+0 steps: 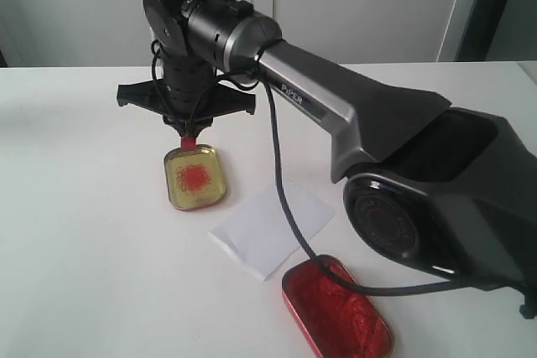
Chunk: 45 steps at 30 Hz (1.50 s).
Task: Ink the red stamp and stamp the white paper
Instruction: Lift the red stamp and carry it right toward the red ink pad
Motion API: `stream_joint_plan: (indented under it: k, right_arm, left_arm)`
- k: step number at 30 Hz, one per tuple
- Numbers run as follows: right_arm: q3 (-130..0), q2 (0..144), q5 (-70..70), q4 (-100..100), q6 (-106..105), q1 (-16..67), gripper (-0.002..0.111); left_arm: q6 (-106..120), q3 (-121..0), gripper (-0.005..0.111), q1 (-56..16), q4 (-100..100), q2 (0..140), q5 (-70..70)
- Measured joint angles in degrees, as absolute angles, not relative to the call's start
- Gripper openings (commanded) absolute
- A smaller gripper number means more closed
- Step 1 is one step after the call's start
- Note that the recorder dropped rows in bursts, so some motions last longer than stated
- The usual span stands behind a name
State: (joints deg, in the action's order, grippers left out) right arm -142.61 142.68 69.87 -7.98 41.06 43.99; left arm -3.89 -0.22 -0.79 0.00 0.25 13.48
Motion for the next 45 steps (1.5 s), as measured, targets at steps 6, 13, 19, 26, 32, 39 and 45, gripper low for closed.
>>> stream_joint_plan:
  k: [6, 13, 19, 26, 32, 39, 45]
  right_arm:
    - [-142.61, 140.83, 70.0, -5.67, 37.11, 43.99, 0.0]
    - [-137.57, 136.01, 70.0, -5.28, 33.51, 43.99, 0.0]
    - [-129.35, 131.13, 70.0, -7.27, 31.7, 43.99, 0.0]
    - [-118.31, 124.61, 69.9, -11.66, 31.45, 43.99, 0.0]
    - [-106.86, 117.71, 69.25, -13.52, 31.8, 43.99, 0.0]
    - [-91.03, 109.44, 62.05, -14.42, 33.48, 43.78, 0.0]
    - [-79.06, 102.27, 55.16, -14.3, 34.42, 42.9, 0.0]
  left_arm:
    - [-3.89, -0.22, 0.0, -0.79, 0.0, 0.25, 13.48]
    - [-3.89, -0.22, 0.0, -0.79, 0.0, 0.25, 13.48]
    - [-3.89, -0.22, 0.0, -0.79, 0.0, 0.25, 13.48]
    - [-3.89, -0.22, 0.0, -0.79, 0.0, 0.25, 13.48]
    - [-3.89, -0.22, 0.0, -0.79, 0.0, 0.25, 13.48]
    - [-3.89, -0.22, 0.0, -0.79, 0.0, 0.25, 13.48]
    - [-3.89, -0.22, 0.0, -0.79, 0.0, 0.25, 13.48]
